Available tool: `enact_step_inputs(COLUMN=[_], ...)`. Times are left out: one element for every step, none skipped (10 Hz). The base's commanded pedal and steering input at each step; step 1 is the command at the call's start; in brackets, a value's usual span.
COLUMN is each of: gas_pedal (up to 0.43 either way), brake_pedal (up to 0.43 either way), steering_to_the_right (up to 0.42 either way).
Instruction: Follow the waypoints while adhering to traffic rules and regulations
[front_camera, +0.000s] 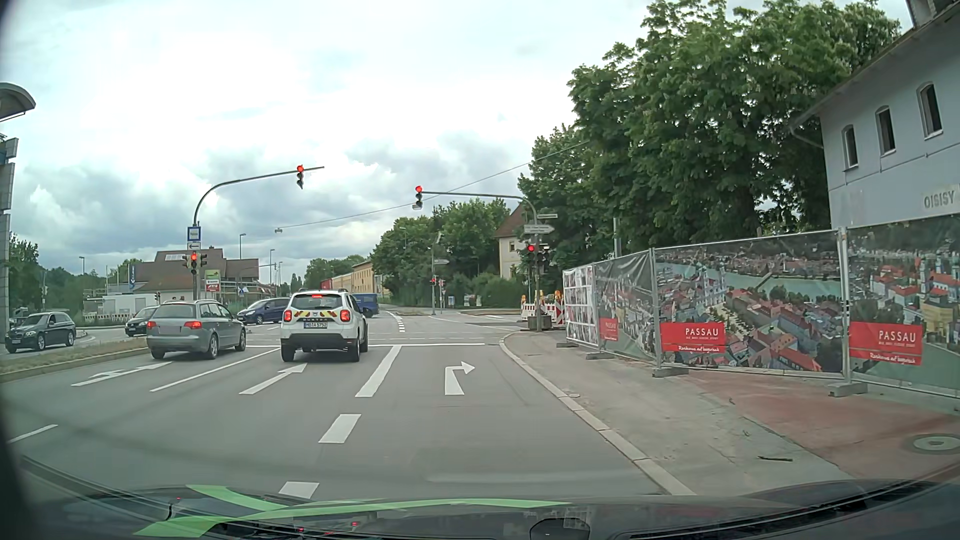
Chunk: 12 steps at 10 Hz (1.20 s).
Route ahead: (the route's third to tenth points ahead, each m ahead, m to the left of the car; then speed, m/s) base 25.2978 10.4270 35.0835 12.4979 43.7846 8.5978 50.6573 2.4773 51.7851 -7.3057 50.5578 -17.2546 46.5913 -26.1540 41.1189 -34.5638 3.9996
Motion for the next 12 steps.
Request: enact_step_inputs(gas_pedal=[0.000, 0.000, 0.000, 0.000, 0.000, 0.000, 0.000, 0.000, 0.000, 0.000, 0.000, 0.000], brake_pedal=[0.061, 0.061, 0.061, 0.061, 0.061, 0.061, 0.061, 0.055, 0.055, 0.067, 0.061, 0.055], steering_to_the_right=[-0.069, -0.069, -0.068, -0.069, -0.069, -0.068, -0.066, -0.065, -0.064, -0.060, -0.056, -0.053])
